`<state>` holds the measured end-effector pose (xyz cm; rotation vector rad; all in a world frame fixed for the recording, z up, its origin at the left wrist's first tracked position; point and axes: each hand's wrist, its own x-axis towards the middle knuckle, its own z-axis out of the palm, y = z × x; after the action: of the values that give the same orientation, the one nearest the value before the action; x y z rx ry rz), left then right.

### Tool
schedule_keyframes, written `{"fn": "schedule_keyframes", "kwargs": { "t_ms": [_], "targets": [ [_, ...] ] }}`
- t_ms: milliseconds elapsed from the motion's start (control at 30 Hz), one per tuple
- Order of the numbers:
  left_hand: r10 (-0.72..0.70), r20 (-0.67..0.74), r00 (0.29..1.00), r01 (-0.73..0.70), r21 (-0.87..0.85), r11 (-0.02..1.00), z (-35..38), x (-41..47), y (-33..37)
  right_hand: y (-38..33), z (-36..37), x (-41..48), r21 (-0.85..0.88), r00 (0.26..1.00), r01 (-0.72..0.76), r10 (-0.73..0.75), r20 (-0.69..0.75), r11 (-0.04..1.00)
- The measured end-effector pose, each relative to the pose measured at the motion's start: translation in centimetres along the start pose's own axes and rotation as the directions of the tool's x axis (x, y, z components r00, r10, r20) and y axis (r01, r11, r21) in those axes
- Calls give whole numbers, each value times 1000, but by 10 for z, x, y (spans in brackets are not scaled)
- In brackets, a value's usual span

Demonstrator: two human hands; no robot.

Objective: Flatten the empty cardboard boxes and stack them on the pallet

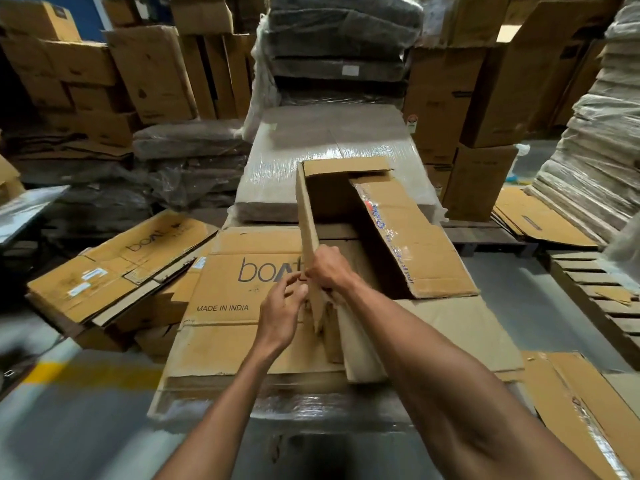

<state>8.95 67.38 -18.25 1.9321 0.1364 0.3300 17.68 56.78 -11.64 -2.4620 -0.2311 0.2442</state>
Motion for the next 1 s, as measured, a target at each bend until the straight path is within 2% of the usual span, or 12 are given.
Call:
{"fn": "schedule_keyframes", "kwargs": {
  "t_ms": [100, 200, 300, 367, 467, 567, 633, 733, 833, 900, 1000],
  "targets": [
    [123, -29, 992, -118, 137, 984, -2, 23, 17, -3, -34, -5, -149, 998, 59, -61, -14, 987],
    [219, 57, 974, -225, 316, 922, 1, 46, 30, 4, -71, -11, -339, 991, 137, -125, 55, 931],
    [276, 139, 951, -309, 417, 855, 3, 64, 39, 35, -101, -20, -476, 983, 179, -133, 129, 861],
    [329, 196, 924, -382, 528, 759, 5, 74, 38, 67, -116, -31, -505, 983, 172, -118, 138, 846],
    [303, 305, 903, -429, 666, 610, 8, 81, 28, 113, -136, -49, -510, 982, 177, -114, 154, 842],
    [354, 353, 866, -488, 748, 450, 12, 79, 21, 148, -156, -64, -513, 983, 151, -72, 171, 845],
    [412, 379, 828, -535, 755, 380, 19, 76, 22, 166, -166, -73, -492, 990, 91, -24, 141, 866],
    [445, 445, 777, -610, 708, 356, 35, 71, 27, 184, -175, -87, -474, 997, 24, 16, 81, 880],
    [517, 410, 752, -623, 697, 354, 49, 53, 30, 186, -178, -94, -545, 999, -36, 46, 6, 838],
    [537, 373, 757, -612, 692, 383, 57, 33, 25, 177, -168, -98, -615, 1000, -2, 1, -1, 789],
    [550, 349, 759, -601, 701, 385, 68, 8, 10, 156, -133, -97, -573, 995, 98, -78, 59, 814]
  ]
}}
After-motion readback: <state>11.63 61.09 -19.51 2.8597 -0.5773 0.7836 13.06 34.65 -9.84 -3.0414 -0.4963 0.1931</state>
